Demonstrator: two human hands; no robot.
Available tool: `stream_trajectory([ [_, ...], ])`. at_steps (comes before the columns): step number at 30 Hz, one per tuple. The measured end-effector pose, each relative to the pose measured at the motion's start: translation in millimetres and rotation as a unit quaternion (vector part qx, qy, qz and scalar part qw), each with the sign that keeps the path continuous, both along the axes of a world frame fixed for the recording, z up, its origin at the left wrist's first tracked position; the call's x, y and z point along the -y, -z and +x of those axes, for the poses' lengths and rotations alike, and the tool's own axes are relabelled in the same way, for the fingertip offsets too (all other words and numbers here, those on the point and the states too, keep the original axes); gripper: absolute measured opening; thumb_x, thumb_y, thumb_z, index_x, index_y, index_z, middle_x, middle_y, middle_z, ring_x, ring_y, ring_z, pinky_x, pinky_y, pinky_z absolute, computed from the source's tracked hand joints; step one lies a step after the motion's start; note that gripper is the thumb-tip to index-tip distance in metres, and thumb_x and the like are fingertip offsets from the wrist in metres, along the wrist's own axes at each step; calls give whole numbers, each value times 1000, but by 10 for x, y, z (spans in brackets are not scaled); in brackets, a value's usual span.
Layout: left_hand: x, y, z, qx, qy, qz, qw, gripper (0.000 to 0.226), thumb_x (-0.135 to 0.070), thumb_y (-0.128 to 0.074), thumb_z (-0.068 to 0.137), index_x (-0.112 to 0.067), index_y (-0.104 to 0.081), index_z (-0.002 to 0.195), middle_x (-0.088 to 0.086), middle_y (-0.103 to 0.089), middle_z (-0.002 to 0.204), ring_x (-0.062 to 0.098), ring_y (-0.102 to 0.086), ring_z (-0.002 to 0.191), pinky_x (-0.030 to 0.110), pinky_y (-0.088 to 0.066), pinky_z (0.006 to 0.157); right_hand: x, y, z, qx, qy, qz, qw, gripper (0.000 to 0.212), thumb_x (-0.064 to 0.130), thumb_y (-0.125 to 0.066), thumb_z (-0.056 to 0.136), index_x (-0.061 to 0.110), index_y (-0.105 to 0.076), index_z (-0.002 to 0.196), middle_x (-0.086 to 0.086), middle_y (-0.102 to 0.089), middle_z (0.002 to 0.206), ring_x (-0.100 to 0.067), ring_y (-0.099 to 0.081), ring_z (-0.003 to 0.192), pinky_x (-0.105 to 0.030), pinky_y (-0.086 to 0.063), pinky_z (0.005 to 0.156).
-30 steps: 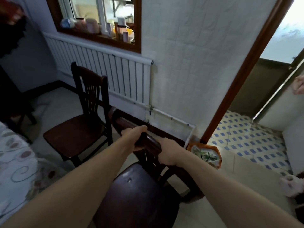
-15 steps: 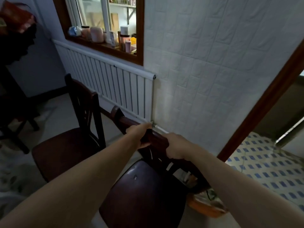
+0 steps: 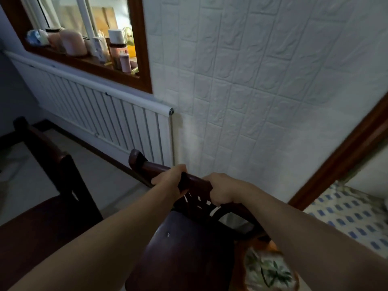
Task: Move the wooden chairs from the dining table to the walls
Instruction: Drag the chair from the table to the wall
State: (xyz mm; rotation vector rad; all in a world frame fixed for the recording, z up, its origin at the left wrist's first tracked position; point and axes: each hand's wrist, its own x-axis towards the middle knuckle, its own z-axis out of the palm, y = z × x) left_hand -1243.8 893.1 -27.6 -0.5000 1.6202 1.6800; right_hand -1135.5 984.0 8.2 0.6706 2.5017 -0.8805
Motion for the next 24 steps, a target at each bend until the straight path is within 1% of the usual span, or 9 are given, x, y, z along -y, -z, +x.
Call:
stream_trajectory([
  [2, -205, 45, -114, 3, -7, -5, 1000, 73, -9, -68, 73, -1, -31, 135, 22, -49, 128, 34, -59, 107, 38, -48, 45, -214, 52, -125, 5, -5, -11, 1000, 51, -10, -55, 72, 15, -60, 117, -15, -66, 107, -29, -65, 95, -37, -57, 77],
  [4, -413, 123, -206, 8, -16, -21, 1000, 75, -10, -69, 72, -1, -32, 136, 22, -50, 128, 34, -59, 108, 38, -49, 46, -424, 132, -232, 14, -19, -17, 1000, 52, -10, -56, 72, 14, -59, 118, -17, -66, 108, -30, -65, 96, -38, -57, 78],
  [6, -624, 194, -277, 6, -28, -33, 999, 75, -12, -70, 73, -1, -33, 137, 22, -51, 127, 34, -59, 107, 39, -51, 50, -651, 230, -329, 19, -26, -24, 999, 45, -6, -57, 74, 10, -60, 116, -18, -66, 108, -32, -65, 96, -37, -56, 76],
  [9, -978, 284, -398, -12, -39, -50, 998, 74, -15, -70, 74, 0, -33, 136, 21, -54, 125, 34, -60, 106, 35, -47, 43, -1034, 347, -486, 18, -35, -37, 999, 38, -2, -59, 75, 9, -60, 112, -18, -67, 105, -31, -66, 92, -33, -55, 68],
  [11, -1161, 322, -477, -7, -43, -57, 997, 74, -15, -70, 73, 0, -34, 137, 21, -55, 125, 33, -61, 105, 34, -47, 43, -1237, 397, -584, 18, -39, -48, 998, 39, -2, -60, 73, 8, -61, 111, -18, -67, 103, -31, -66, 92, -33, -55, 69],
  [15, -1559, 394, -673, 17, -52, -46, 997, 73, -14, -71, 73, 0, -37, 135, 20, -58, 122, 31, -63, 102, 37, -53, 60, -1689, 540, -808, 16, -37, -66, 997, 36, 0, -59, 73, 7, -63, 108, -18, -67, 103, -31, -66, 92, -36, -57, 76],
  [18, -1858, 466, -814, 19, -47, -42, 998, 76, -17, -75, 72, -2, -36, 136, 19, -59, 121, 29, -64, 98, 37, -55, 66, -1984, 655, -925, -9, -26, -54, 998, 27, 8, -59, 79, 8, -62, 105, -15, -66, 103, -28, -65, 91, -31, -53, 72],
  [21, -2155, 556, -929, 14, -45, -39, 998, 79, -22, -78, 71, -4, -36, 136, 18, -60, 119, 28, -65, 95, 37, -56, 60, -2211, 755, -943, -52, 1, 14, 999, 27, 19, -60, 86, 10, -52, 110, -11, -62, 105, -26, -63, 93, -33, -50, 74],
  [24, -2412, 642, -1027, 10, -45, -38, 998, 79, -23, -78, 71, -4, -38, 136, 18, -61, 118, 26, -65, 84, 31, -51, 44, -2356, 812, -941, -109, 26, 90, 990, 27, 30, -53, 93, 11, -48, 112, -11, -62, 107, -27, -62, 94, -35, -48, 77],
])
